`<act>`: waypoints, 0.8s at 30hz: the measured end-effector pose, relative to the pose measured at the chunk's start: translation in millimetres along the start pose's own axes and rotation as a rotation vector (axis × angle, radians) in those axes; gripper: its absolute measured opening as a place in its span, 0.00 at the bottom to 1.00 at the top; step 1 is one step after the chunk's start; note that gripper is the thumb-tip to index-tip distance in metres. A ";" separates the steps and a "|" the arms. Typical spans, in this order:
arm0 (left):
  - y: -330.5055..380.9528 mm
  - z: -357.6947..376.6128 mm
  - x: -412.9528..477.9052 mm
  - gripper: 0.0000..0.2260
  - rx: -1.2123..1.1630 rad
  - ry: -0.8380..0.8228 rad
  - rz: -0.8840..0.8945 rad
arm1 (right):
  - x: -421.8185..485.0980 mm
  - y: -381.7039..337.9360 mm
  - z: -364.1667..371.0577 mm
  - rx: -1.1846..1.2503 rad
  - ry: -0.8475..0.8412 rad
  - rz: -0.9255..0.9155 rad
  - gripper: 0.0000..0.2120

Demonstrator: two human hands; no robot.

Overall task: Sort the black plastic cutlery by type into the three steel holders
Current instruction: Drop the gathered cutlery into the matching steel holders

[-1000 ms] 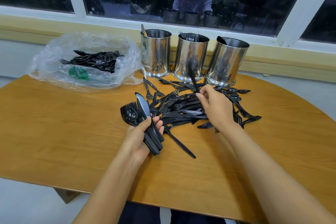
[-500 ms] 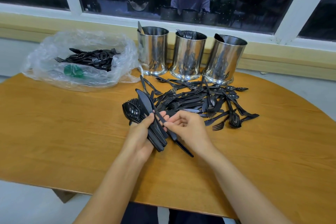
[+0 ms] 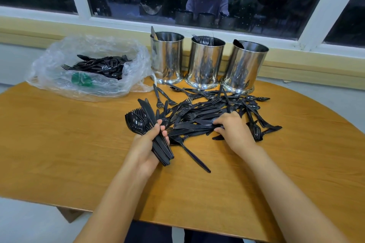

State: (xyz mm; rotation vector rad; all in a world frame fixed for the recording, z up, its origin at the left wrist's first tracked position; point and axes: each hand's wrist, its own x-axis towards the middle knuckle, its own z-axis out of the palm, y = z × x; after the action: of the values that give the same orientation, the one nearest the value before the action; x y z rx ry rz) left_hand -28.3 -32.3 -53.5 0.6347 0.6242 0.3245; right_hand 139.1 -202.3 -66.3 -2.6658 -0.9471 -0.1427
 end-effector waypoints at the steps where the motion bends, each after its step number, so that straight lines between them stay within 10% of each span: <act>1: 0.0 -0.6 -0.4 0.09 -0.004 0.000 -0.003 | 0.2 -1.1 -0.4 -0.046 0.005 -0.015 0.15; 9: -0.7 -2.8 0.4 0.05 -0.041 -0.006 -0.014 | -3.9 -2.4 -5.4 -0.046 0.073 -0.048 0.12; 17: -7.1 11.7 -2.8 0.07 -0.030 -0.059 0.007 | -25.9 -50.0 -15.7 0.754 0.095 0.080 0.03; 24: -13.0 15.7 -3.6 0.07 -0.030 -0.088 0.015 | -45.1 -83.1 7.4 0.915 0.186 0.098 0.02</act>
State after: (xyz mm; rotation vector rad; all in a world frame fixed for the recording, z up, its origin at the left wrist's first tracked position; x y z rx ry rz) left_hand -20.0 -51.0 -50.2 0.6215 0.5296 0.3182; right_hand 51.6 -165.9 -61.0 -1.8069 -0.6049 0.0584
